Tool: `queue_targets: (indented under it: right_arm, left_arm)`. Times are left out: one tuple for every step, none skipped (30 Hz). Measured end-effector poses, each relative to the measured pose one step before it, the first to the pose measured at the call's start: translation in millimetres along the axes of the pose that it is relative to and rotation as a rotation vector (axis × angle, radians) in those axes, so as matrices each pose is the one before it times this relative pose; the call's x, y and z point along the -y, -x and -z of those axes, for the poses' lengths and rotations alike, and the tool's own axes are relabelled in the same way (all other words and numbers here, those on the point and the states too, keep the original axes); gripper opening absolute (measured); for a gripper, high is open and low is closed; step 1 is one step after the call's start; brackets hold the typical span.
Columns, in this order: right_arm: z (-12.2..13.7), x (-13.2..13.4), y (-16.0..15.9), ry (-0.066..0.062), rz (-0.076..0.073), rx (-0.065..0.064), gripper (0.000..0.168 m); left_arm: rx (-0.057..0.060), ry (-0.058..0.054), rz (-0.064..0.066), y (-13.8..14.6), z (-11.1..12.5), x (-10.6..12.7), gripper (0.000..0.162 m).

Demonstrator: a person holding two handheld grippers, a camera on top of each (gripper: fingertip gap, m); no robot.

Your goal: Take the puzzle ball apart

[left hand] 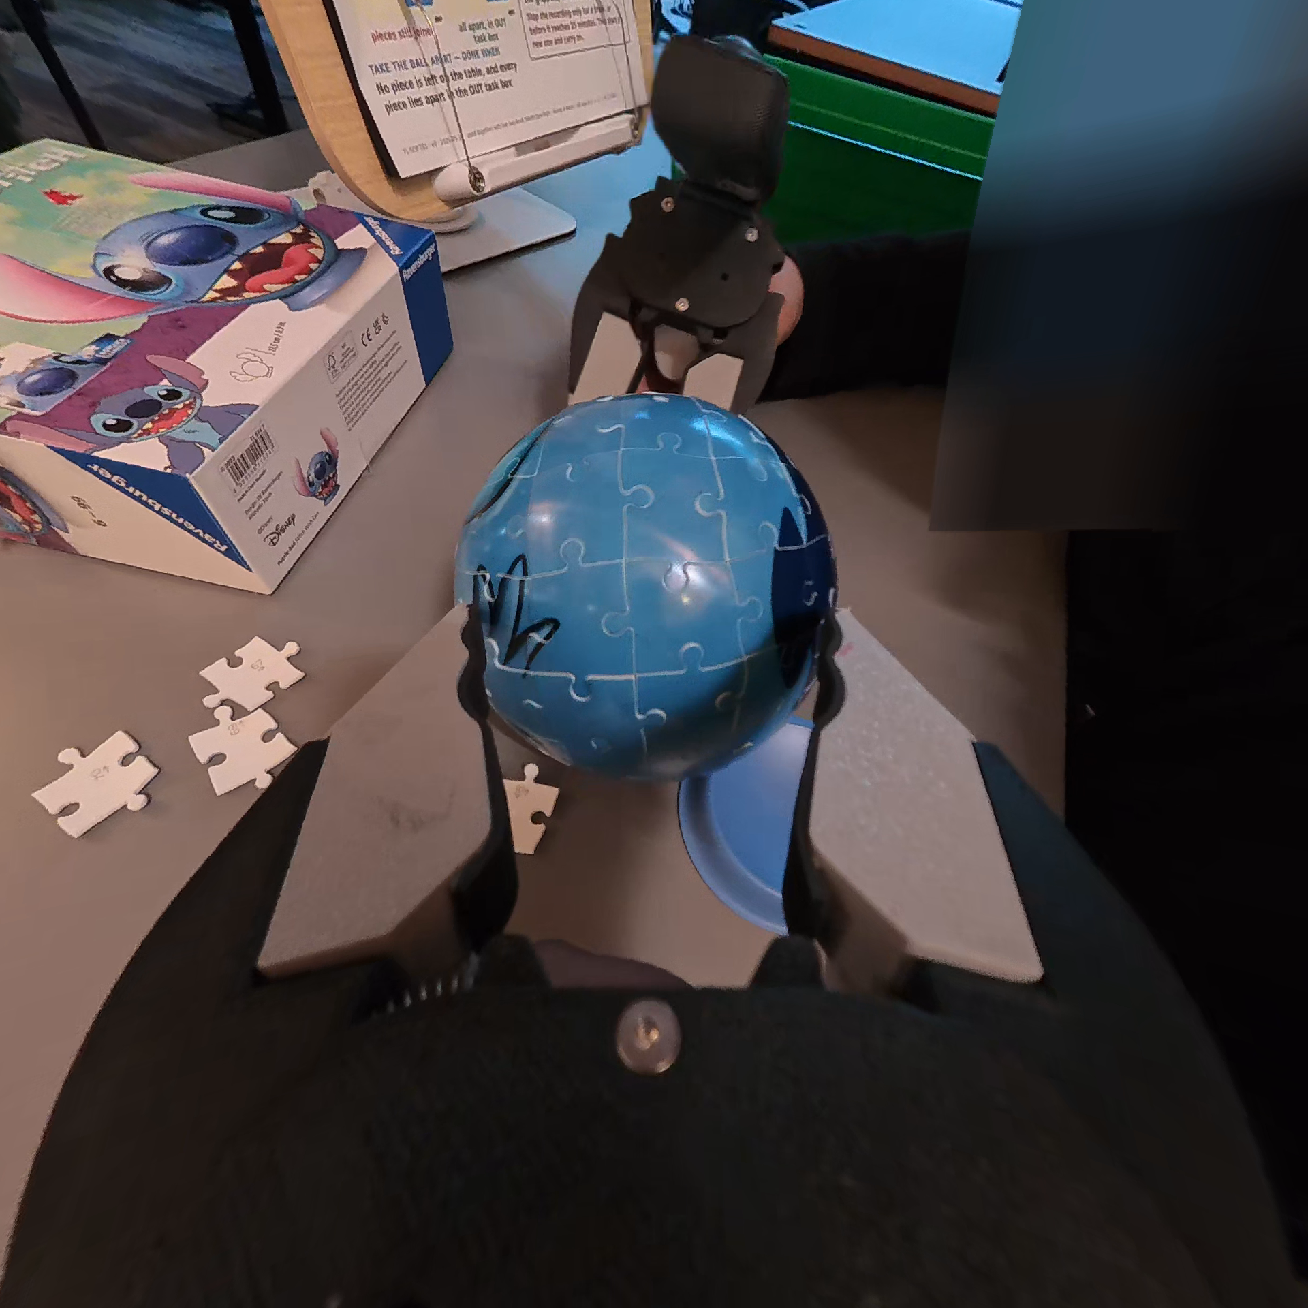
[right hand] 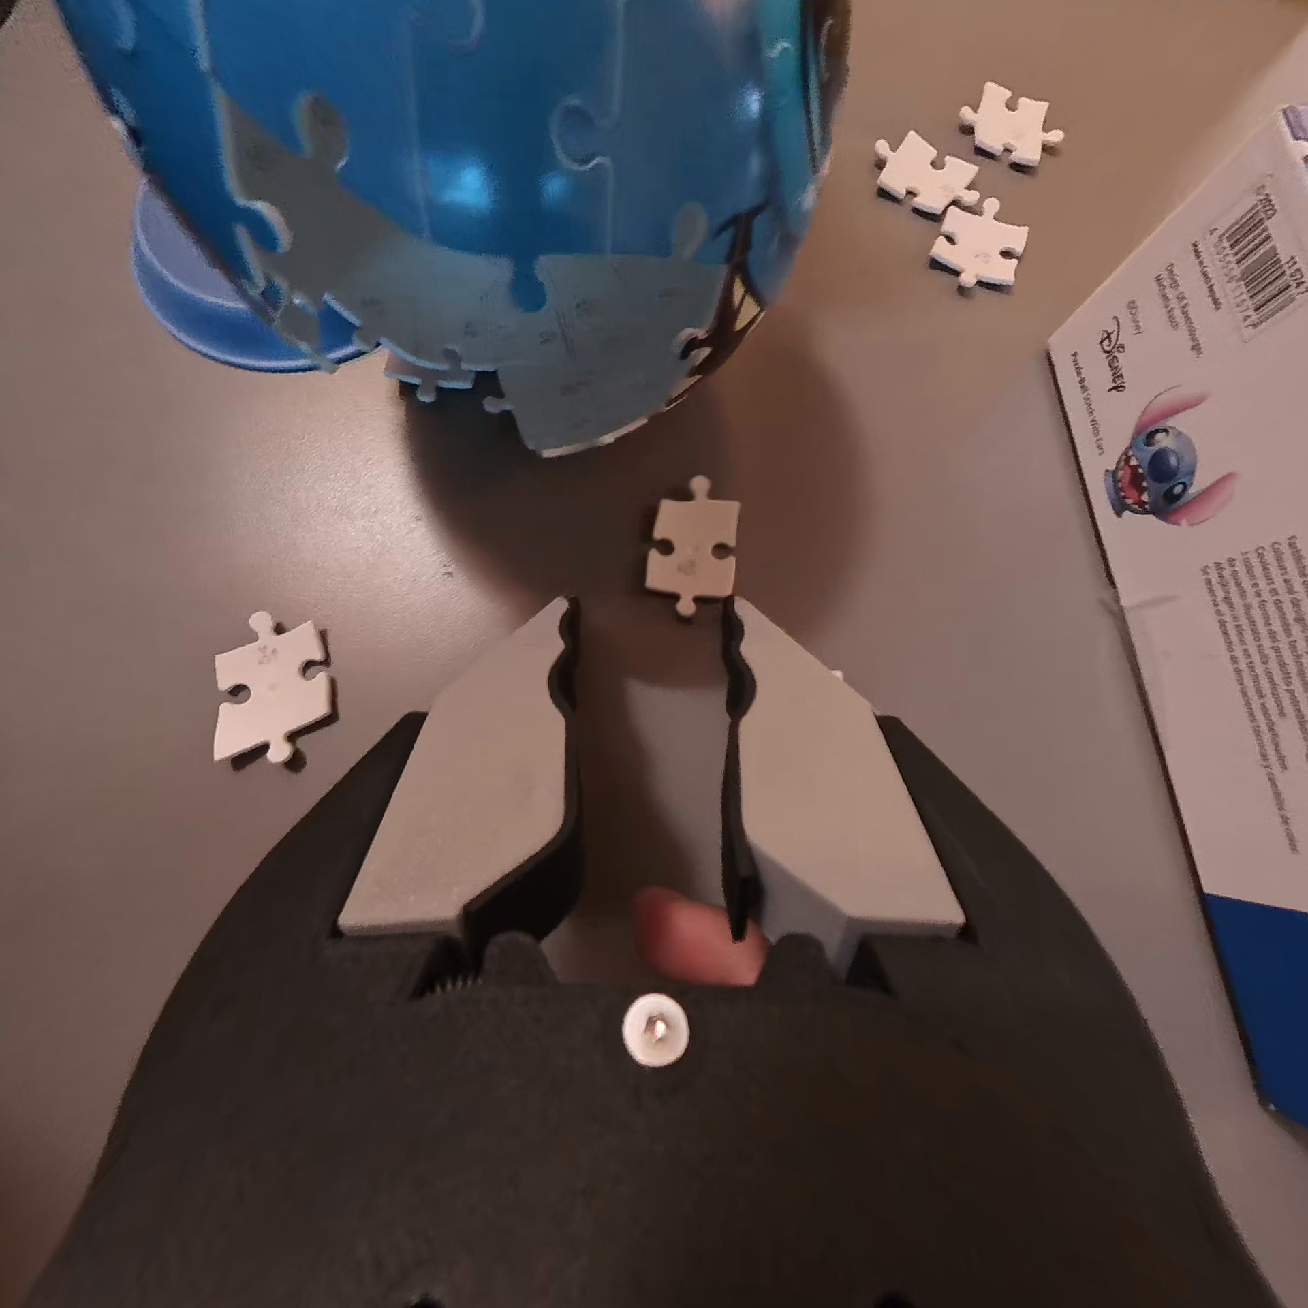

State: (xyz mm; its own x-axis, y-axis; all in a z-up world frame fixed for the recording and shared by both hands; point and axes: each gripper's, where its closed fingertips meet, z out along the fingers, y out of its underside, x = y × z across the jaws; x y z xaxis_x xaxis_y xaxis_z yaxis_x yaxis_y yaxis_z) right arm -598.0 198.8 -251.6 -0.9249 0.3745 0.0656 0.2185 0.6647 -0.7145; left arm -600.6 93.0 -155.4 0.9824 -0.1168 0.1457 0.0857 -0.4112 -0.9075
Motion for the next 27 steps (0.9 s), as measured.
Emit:
queue_targets:
  right_arm:
    - [1.05,-0.55,2.32,0.0001,0.0085,0.0050,0.039]
    - [0.54,-0.28,-0.37,-0.0004,0.0037,-0.0066,0.042]
    - [0.22,-0.28,-3.85,0.0012,-0.0043,-0.0208,0.046]
    - [-0.33,-0.12,-2.68,0.0016,-0.0139,-0.0065,0.047]
    - [-1.05,-0.11,-0.73,0.0012,-0.0208,0.0086,0.047]
    - [-1.54,0.61,-0.34,-0.0025,-0.0224,0.0098,0.049]
    - [-1.71,1.15,-0.02,-0.0058,-0.0167,0.0080,0.051]
    - [-1.12,1.61,1.24,-0.0074,-0.0086,0.0089,0.053]
    - [-0.68,0.85,0.57,-0.0009,-0.0072,-0.0003,0.053]
    - [-0.36,0.77,-0.74,-0.0002,-0.0076,-0.0109,0.052]
    - [-0.05,1.20,-0.05,-0.0061,-0.0086,-0.0084,0.046]
    - [-0.56,0.79,1.52,-0.0053,-0.0070,0.0035,0.038]
    - [-1.22,0.48,2.78,-0.0005,0.0020,0.0135,0.040]
    - [-1.40,0.75,1.11,0.0015,0.0124,0.0073,0.041]
    - [-1.49,0.93,-1.91,0.0044,0.0145,-0.0056,0.041]
    - [-1.74,1.10,-2.78,0.0033,0.0104,-0.0049,0.042]
    - [-1.49,1.44,-1.58,0.0006,0.0015,0.0060,0.043]
    - [-0.79,1.23,0.05,0.0004,-0.0055,0.0140,0.043]
    - [-0.02,0.44,0.69,-0.0001,-0.0047,0.0110,0.039]
    - [0.55,-0.42,-0.22,-0.0014,0.0014,-0.0012,0.034]
    - [0.76,-1.13,-1.35,-0.0017,0.0058,-0.0127,0.031]
    - [0.98,-1.20,-1.40,-0.0012,0.0056,-0.0151,0.026]
    - [0.64,-0.79,-0.81,-0.0006,0.0027,-0.0096,0.024]
    - [0.41,-0.36,-0.06,-0.0002,-0.0002,-0.0026,0.023]
    - [0.01,-0.10,0.15,-0.0003,0.0012,-0.0003,0.023]
    - [0.02,-0.04,0.02,-0.0015,0.0019,0.0003,0.023]
    - [0.17,-0.02,0.10,-0.0018,0.0000,0.0013,0.023]
  left_arm:
    - [0.0018,0.0026,-0.0017,0.61,0.00,-0.35,0.092]
    - [0.0032,0.0026,-0.0017,1.03,-0.09,-0.61,0.092]
    - [0.0028,0.0020,0.0005,1.05,-0.04,-0.86,0.093]
    - [0.0004,-0.0018,0.0033,0.68,-0.06,-0.31,0.093]
    - [-0.0009,-0.0054,0.0022,0.55,-0.13,0.11,0.093]
    - [-0.0012,-0.0075,0.0023,0.19,-0.14,0.31,0.093]
    - [-0.0001,-0.0068,0.0025,0.24,-0.19,0.25,0.093]
    - [0.0000,-0.0059,0.0014,0.12,0.03,0.01,0.093]
    - [0.0005,-0.0051,-0.0003,-0.21,0.08,0.04,0.093]
    - [0.0012,-0.0035,-0.0019,-0.11,0.18,-0.18,0.093]
    - [0.0009,-0.0019,-0.0023,-0.26,0.45,-0.28,0.093]
    - [0.0005,0.0003,-0.0019,-0.24,0.47,-0.40,0.093]
    - [0.0004,0.0017,-0.0013,-0.10,0.45,-0.41,0.093]
    - [-0.0006,0.0025,-0.0018,-0.19,0.51,-0.52,0.093]
    - [-0.0027,0.0018,-0.0034,-0.31,0.61,-0.36,0.093]
    - [-0.0038,0.0006,-0.0026,-0.33,0.55,-0.18,0.093]
    - [-0.0025,-0.0007,0.0007,0.07,0.21,0.07,0.093]
    - [-0.0010,-0.0025,0.0045,0.44,-0.06,0.33,0.093]
    - [-0.0009,-0.0013,0.0066,0.25,-0.22,0.15,0.093]
    - [0.0003,-0.0011,0.0026,-0.03,-0.15,0.20,0.093]
    - [0.0016,0.0004,-0.0017,-0.27,0.06,-0.07,0.092]
    - [0.0025,0.0008,-0.0022,-0.33,0.19,-0.09,0.092]
    - [0.0023,-0.0003,-0.0008,-0.21,-0.12,-0.01,0.092]
    - [0.0019,-0.0017,0.0009,-0.09,-0.17,0.21,0.092]
    - [0.0012,-0.0024,0.0026,0.02,-0.39,0.32,0.092]
    - [0.0006,-0.0021,0.0027,0.06,-0.53,0.36,0.092]
    - [0.0008,-0.0011,0.0011,-0.05,-0.33,0.35,0.092]
